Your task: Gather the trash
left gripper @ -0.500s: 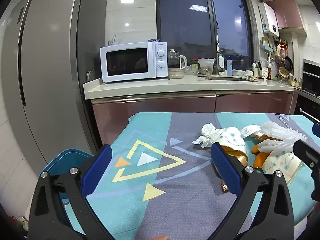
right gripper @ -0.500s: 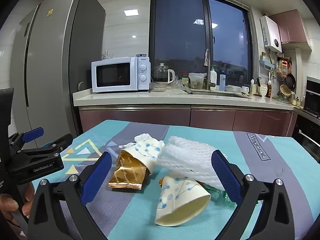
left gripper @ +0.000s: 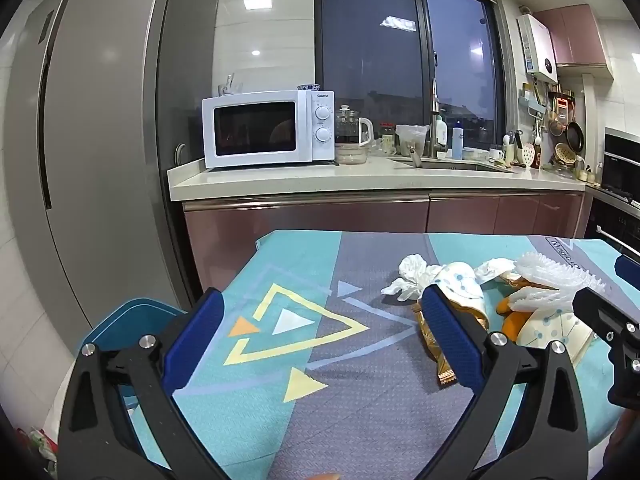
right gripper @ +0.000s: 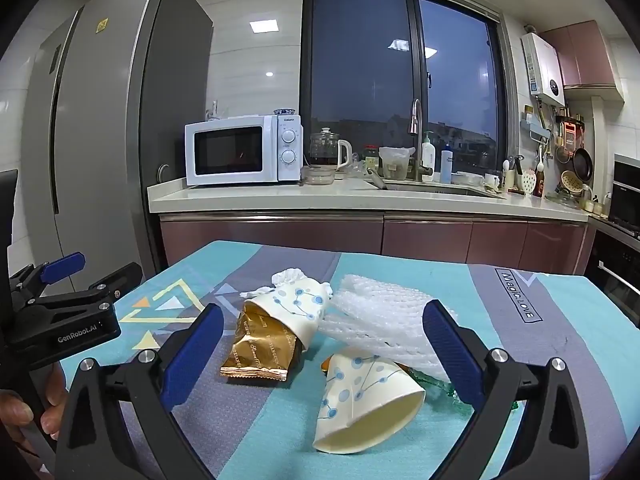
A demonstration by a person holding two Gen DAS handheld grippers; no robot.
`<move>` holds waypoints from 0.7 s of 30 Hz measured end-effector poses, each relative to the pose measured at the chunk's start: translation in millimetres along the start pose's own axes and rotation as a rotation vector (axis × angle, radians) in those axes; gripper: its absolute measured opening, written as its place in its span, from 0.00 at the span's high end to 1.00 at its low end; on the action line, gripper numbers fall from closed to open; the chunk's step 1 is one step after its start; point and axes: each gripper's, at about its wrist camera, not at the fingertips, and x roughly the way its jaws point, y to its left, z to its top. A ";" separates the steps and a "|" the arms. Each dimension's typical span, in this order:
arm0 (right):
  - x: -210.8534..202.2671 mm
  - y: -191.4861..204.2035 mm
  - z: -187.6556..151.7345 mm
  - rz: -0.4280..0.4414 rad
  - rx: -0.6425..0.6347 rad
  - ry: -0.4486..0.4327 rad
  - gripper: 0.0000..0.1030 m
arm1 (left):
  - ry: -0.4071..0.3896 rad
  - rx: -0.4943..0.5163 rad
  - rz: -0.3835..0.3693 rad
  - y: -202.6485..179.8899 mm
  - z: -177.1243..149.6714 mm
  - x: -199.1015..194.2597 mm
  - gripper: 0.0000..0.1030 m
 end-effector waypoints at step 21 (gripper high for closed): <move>-4.7 -3.4 0.9 0.000 0.000 0.002 0.06 | -0.002 0.012 0.003 -1.4 -4.1 3.2 0.05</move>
